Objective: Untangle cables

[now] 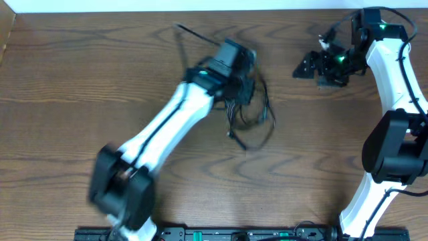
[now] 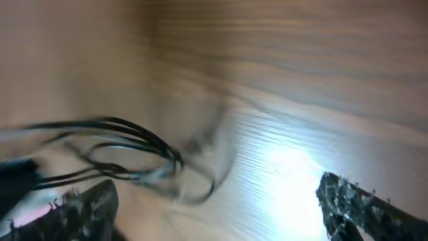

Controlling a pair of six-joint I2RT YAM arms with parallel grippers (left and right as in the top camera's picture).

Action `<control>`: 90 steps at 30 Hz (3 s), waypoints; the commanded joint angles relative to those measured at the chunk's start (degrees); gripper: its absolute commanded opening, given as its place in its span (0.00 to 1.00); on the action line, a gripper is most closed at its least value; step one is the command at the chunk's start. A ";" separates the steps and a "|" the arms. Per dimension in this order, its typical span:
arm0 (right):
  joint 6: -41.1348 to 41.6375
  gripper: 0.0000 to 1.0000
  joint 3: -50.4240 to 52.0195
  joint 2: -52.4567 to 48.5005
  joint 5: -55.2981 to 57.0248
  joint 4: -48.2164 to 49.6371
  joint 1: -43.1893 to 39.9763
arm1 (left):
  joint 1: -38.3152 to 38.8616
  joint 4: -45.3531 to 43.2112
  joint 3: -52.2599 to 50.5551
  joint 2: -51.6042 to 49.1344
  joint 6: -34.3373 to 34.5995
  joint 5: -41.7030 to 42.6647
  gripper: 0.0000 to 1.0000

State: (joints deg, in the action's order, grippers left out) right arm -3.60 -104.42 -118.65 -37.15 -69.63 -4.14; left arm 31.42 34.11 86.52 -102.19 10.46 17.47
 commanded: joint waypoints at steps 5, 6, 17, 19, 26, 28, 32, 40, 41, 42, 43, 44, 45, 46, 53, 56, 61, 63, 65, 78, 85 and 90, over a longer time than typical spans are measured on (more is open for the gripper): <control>-13.03 0.91 0.24 0.04 -24.17 -1.53 0.74 | -1.25 -0.13 2.01 13.38 0.13 2.84 0.08; -13.40 0.92 0.24 0.04 -24.35 -1.81 1.11 | -1.70 -0.42 2.01 14.19 1.18 2.84 0.07; -11.96 0.89 0.24 0.04 -24.55 0.09 8.22 | -6.99 -4.55 2.01 15.41 11.43 2.89 0.07; -8.46 0.89 0.31 0.04 -23.69 2.40 9.25 | -6.97 -5.16 2.01 15.41 12.83 2.89 0.07; 20.85 0.90 4.28 0.02 -1.64 21.46 16.92 | -6.97 -7.23 2.01 15.89 14.32 9.11 0.07; 23.67 0.90 5.60 0.02 0.81 24.33 17.88 | -6.97 -7.17 2.01 16.63 14.32 9.14 0.07; 30.08 0.67 7.93 0.02 10.45 27.58 18.60 | -6.99 -7.02 2.01 19.39 14.27 9.09 0.08; 31.01 0.01 8.02 0.02 22.01 22.75 15.98 | -9.62 -3.30 2.01 26.64 10.05 0.37 0.07; 31.01 0.01 8.02 0.02 23.58 21.20 14.73 | -10.91 -2.40 2.01 27.54 9.88 -1.14 0.07; 30.99 0.01 8.02 0.02 24.61 20.15 13.90 | -12.37 -1.57 2.01 28.28 9.68 -2.14 0.08; 30.95 0.01 8.02 0.02 25.40 19.26 13.09 | -13.51 -1.22 2.01 28.65 9.18 -2.16 0.07; 30.75 0.01 8.02 0.02 26.16 18.29 12.20 | -14.91 -0.81 2.01 28.96 8.55 -2.19 0.07; 30.75 0.01 8.02 0.02 27.15 17.38 11.41 | -16.13 -0.44 2.01 29.05 8.39 -2.16 0.07; 30.75 0.01 8.02 0.02 29.05 15.98 10.01 | -18.75 0.24 2.01 29.07 8.37 -2.16 0.08; 28.98 0.01 8.02 0.02 34.32 11.23 2.10 | -30.34 4.07 1.99 28.55 5.60 -2.14 0.07; 28.76 0.01 8.07 0.02 34.64 10.27 -1.27 | -33.70 5.42 1.97 28.46 5.68 -2.08 0.08; 27.69 0.01 8.11 0.02 34.64 8.94 -5.95 | -34.91 6.88 1.95 27.78 4.68 -2.16 0.08; 25.83 0.01 8.11 0.02 32.13 8.72 -7.52 | -34.84 7.32 1.95 26.82 4.68 -0.87 0.07; 23.41 0.01 8.11 0.02 29.24 8.72 -7.93 | -34.25 7.72 1.86 25.55 4.72 2.64 0.08; 10.03 0.71 8.11 0.02 14.84 8.94 -7.50 | -18.51 3.10 1.86 19.26 3.52 13.92 0.07; -4.74 0.97 8.11 0.31 -4.59 8.09 -7.32 | -14.93 -20.37 1.86 19.28 15.61 28.46 0.07; -14.84 0.99 8.11 5.40 -15.47 6.93 -7.23 | -14.95 -36.44 1.86 19.28 30.03 33.38 0.08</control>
State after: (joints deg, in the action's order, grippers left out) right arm -10.11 -96.51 -118.17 -42.98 -62.59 -11.86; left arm 16.56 2.55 87.44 -83.48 29.36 45.65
